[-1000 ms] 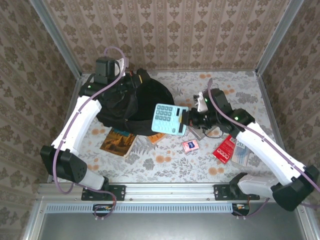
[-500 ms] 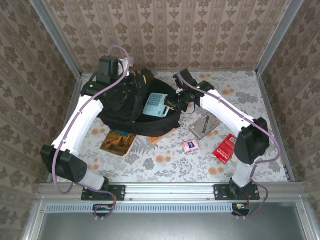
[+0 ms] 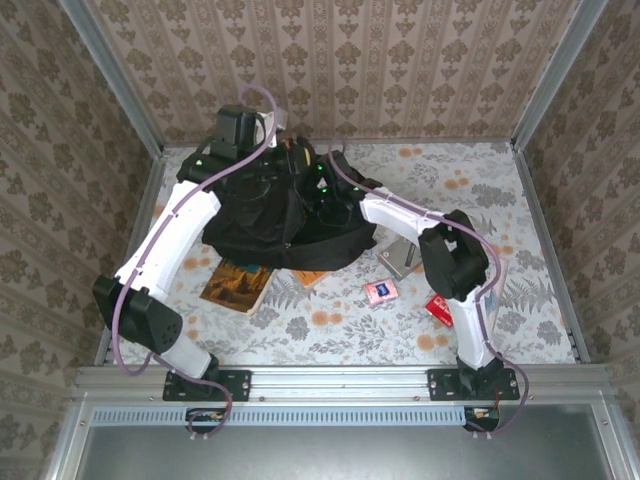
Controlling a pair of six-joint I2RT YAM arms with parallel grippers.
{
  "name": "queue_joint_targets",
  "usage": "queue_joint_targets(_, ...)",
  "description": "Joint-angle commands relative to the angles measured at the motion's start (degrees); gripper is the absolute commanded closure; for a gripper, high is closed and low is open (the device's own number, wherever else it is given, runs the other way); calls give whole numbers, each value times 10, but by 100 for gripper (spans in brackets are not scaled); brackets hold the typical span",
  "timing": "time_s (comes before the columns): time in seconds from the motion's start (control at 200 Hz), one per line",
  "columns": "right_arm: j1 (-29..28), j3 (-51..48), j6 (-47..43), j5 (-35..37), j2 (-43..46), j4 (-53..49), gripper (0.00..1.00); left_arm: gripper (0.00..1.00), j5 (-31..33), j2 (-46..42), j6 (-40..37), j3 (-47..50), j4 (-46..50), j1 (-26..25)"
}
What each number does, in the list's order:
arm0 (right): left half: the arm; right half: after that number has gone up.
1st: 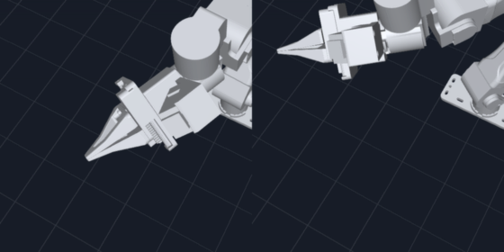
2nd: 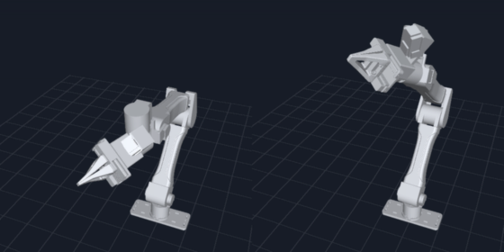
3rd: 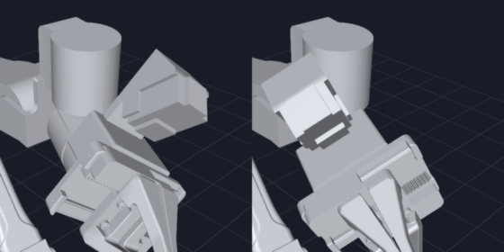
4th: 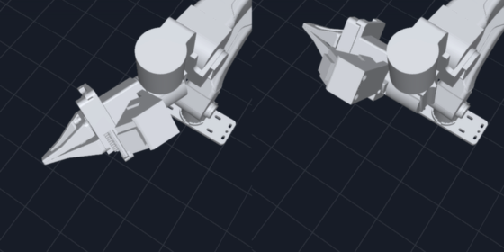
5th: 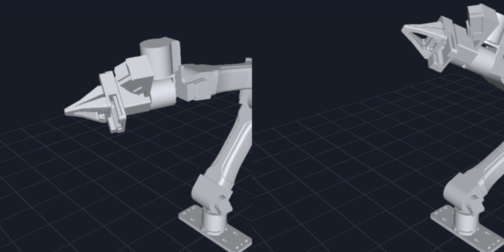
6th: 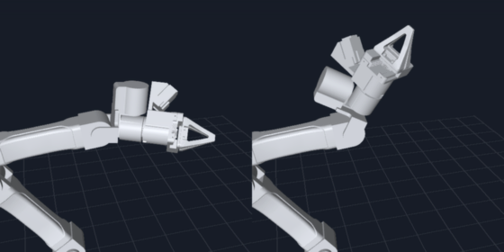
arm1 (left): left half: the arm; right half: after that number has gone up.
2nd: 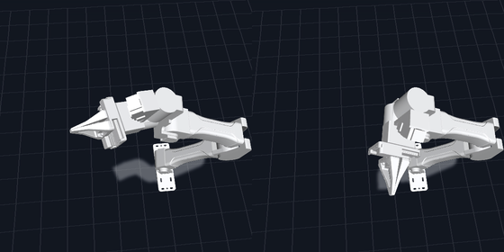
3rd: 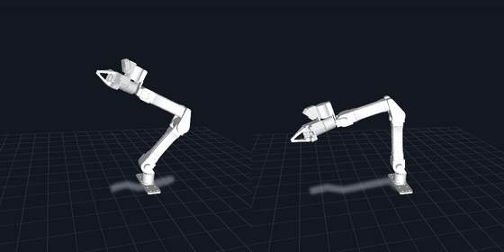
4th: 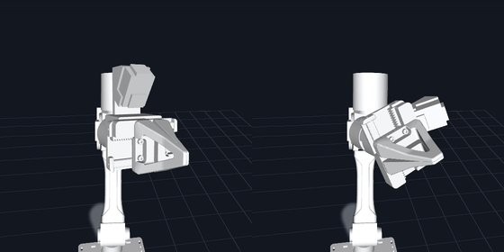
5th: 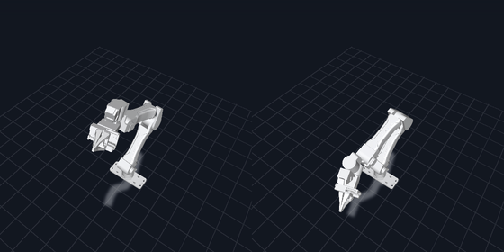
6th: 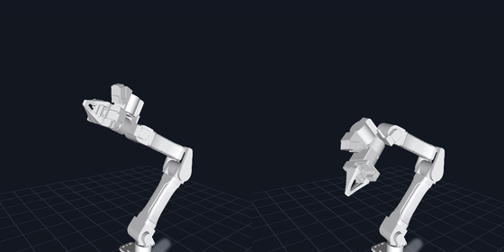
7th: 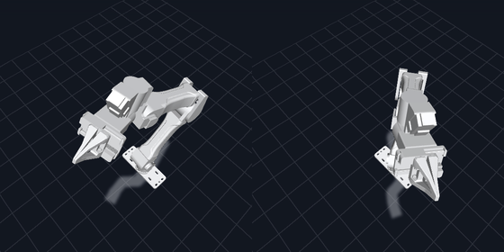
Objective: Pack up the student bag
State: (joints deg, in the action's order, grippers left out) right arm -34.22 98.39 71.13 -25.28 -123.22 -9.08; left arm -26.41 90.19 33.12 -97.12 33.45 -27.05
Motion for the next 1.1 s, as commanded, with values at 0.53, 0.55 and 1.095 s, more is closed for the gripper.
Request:
queue_joint_targets(0.53, -9, 21, -66, 12, 32, -21, 31, 100, 17, -44, -7, 47, -50, 58)
queue_joint_targets(0.55, -8, 15, -75, 17, 41, -26, 31, 100, 19, -47, -3, 55, -52, 62)
queue_joint_targets(1.095, 8, -118, -327, 250, 317, -272, 26, 100, 4, -85, 44, 155, -116, 83)
